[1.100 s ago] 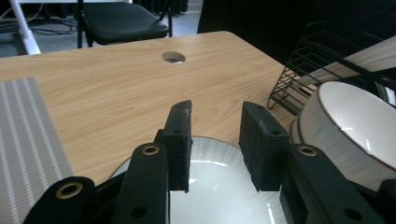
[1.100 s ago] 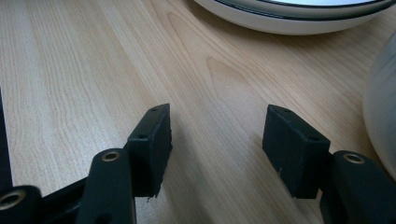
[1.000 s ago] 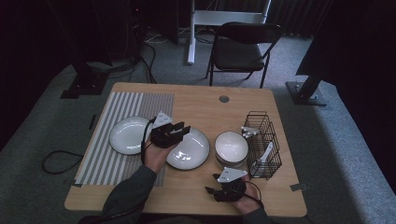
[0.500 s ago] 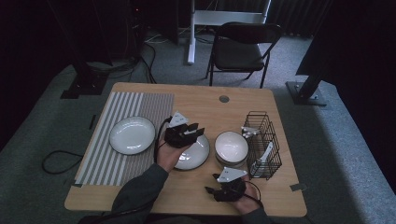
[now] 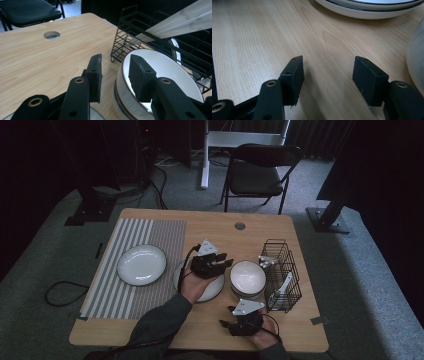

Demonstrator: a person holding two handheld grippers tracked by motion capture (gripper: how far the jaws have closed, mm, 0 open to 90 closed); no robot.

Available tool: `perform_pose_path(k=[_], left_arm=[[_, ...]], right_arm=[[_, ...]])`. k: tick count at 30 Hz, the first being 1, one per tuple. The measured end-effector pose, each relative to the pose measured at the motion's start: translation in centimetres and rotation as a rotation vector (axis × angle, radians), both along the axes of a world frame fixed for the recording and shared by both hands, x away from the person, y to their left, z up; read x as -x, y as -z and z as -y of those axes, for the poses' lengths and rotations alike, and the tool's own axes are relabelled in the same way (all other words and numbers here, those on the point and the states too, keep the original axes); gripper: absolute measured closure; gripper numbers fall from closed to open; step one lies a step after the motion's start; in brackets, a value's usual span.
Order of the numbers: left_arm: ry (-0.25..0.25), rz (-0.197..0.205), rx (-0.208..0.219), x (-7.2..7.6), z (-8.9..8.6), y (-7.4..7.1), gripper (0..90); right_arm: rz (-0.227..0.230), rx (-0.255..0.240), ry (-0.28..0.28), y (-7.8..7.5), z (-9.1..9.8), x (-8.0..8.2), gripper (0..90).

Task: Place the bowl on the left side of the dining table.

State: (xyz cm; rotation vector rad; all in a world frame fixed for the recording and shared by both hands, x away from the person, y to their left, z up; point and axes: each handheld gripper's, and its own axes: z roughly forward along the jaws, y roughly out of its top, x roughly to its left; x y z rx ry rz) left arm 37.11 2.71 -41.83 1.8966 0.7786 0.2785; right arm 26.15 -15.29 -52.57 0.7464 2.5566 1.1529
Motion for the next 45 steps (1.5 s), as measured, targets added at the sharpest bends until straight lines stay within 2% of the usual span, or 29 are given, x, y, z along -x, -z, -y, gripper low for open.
perform_pose_path(k=[9,13,15,26,30,36,45], left_arm=[[0.012,-0.031,-0.028,-0.4,2.1,0.8,64.9],[0.008,-0.039,-0.048,-0.7,2.5,1.2,66.4],[-0.004,-0.065,-0.051,-1.2,2.7,1.7,67.2],[0.012,-0.11,-0.085,-1.5,3.7,2.7,71.5],[0.007,-0.133,-0.069,-1.6,3.7,2.8,72.4],[0.009,-0.155,-0.07,-1.6,3.8,2.8,75.5],[-0.007,-0.168,-0.081,-1.7,3.9,2.8,79.7]], right_arm=[[0.0,0.0,0.0,0.0,0.0,0.0,41.4],[-0.002,0.001,0.002,0.0,0.0,0.0,41.4],[-0.002,-0.001,0.001,0.0,0.0,0.0,41.4],[-0.002,0.0,0.001,0.0,0.0,0.0,41.4],[-0.002,0.0,0.001,0.0,0.0,0.0,41.3],[-0.001,0.0,0.0,0.0,0.0,0.0,41.3],[-0.002,-0.001,0.001,0.0,0.0,0.0,41.3]])
